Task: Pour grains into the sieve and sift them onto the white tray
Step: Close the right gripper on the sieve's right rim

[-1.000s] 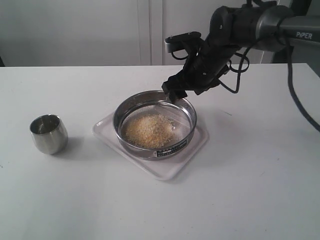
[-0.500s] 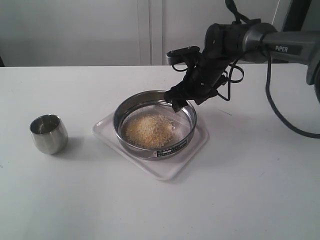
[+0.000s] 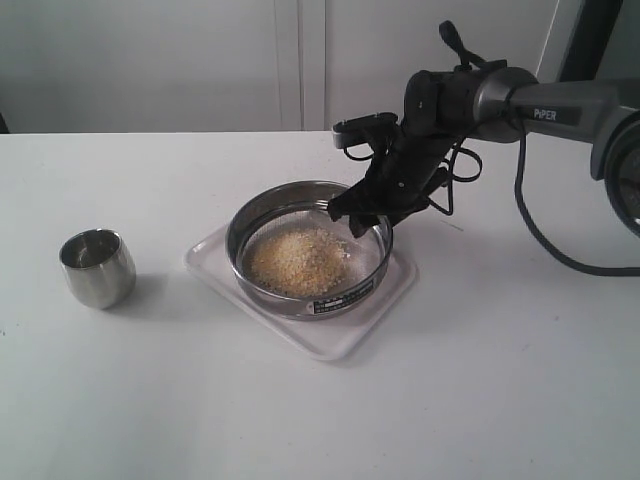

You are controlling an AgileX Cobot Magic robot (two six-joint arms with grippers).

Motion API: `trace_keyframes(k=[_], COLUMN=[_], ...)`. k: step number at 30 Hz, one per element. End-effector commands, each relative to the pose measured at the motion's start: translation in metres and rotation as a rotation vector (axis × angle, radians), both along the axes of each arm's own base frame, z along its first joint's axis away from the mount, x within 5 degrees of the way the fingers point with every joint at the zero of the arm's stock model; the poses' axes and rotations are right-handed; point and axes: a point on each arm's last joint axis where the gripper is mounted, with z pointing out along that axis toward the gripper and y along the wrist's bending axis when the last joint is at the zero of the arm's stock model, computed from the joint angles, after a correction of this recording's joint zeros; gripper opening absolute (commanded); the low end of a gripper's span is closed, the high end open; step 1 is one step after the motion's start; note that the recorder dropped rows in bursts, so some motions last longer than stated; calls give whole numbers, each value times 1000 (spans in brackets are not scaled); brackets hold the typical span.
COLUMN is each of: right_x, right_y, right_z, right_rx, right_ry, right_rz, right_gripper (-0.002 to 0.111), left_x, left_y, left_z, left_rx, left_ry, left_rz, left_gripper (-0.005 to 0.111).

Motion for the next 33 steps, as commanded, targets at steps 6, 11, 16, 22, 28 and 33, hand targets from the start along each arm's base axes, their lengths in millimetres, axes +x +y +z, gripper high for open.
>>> trace_keyframes(k=[6,11,16,22,28,33], right_x=[3,4,3,3,2,6], right_y=[-5,-5,-4,-4,-6,-14], right_z=[2,2,3,11,23,34], right_rx=[1,2,18,32,74,144], right_ry=[-15,-17,-11,-21,-2,42], right_rz=[-14,-14,-33,-49,-72,-115], right_gripper=[0,0,0,0,0,0], left_x=[-2,-2,-2,-2,-2,-2], left_y=[0,0,0,0,0,0], left_z=[-1,-1,-1,-1,-1,-1], left_rx=[-13,-13,-13,-14,-14,-14], left_ry=[8,8,8,10,10,10], left_rz=[8,8,8,9,9,9], left_gripper=[0,0,0,0,0,0])
